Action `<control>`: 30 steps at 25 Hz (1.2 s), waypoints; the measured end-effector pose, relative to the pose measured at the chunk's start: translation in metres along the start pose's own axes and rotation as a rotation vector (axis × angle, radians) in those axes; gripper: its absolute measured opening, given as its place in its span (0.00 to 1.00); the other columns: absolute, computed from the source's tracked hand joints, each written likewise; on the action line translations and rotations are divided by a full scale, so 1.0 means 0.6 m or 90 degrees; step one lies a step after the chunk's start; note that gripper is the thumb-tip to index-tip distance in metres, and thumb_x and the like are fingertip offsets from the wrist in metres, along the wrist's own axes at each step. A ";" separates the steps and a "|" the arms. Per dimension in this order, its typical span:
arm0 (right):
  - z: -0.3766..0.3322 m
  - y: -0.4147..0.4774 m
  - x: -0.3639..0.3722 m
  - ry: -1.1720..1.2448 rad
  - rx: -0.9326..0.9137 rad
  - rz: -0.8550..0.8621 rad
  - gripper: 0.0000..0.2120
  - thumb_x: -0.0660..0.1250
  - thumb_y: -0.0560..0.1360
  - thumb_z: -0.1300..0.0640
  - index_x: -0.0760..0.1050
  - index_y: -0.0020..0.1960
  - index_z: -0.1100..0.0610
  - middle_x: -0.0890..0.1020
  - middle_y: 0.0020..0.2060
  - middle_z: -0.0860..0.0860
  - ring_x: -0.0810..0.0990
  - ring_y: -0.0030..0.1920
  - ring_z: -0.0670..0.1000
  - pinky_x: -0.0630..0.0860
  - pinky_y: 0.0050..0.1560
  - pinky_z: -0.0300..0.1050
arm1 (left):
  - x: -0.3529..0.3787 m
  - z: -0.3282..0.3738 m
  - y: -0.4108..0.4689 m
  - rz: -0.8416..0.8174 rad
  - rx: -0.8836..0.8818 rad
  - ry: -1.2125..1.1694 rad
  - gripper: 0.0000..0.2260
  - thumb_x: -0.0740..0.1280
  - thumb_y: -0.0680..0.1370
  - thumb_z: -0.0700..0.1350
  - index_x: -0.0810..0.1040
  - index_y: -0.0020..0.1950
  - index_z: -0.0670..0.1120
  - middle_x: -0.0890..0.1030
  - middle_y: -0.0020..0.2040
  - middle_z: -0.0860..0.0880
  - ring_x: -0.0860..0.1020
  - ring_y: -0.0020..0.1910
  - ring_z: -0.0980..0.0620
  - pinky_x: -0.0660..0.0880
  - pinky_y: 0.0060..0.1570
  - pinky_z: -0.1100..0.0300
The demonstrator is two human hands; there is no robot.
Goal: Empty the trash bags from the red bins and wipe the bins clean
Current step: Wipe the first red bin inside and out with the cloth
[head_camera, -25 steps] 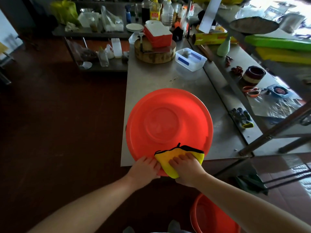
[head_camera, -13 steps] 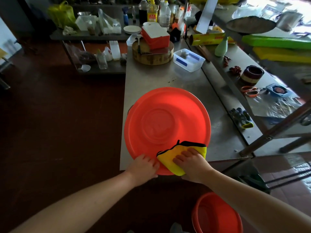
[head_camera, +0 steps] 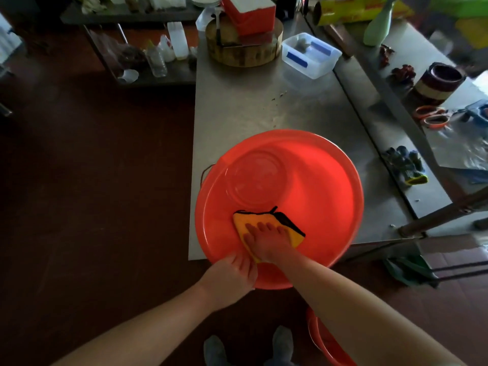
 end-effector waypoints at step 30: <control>0.103 -0.103 -0.037 -0.180 0.066 -0.007 0.29 0.51 0.81 0.37 0.62 0.78 0.47 0.59 0.79 0.57 0.52 0.80 0.59 0.42 0.78 0.60 | -0.021 0.012 0.003 0.002 0.023 0.026 0.17 0.68 0.77 0.56 0.84 0.57 0.45 0.86 0.50 0.43 0.85 0.48 0.46 0.81 0.52 0.54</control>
Point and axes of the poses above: each hand's wrist, its own y-axis towards the middle knuckle, its own x-axis out of the palm, z = x × y, the point moved 7 cm from there along y, towards the middle knuckle
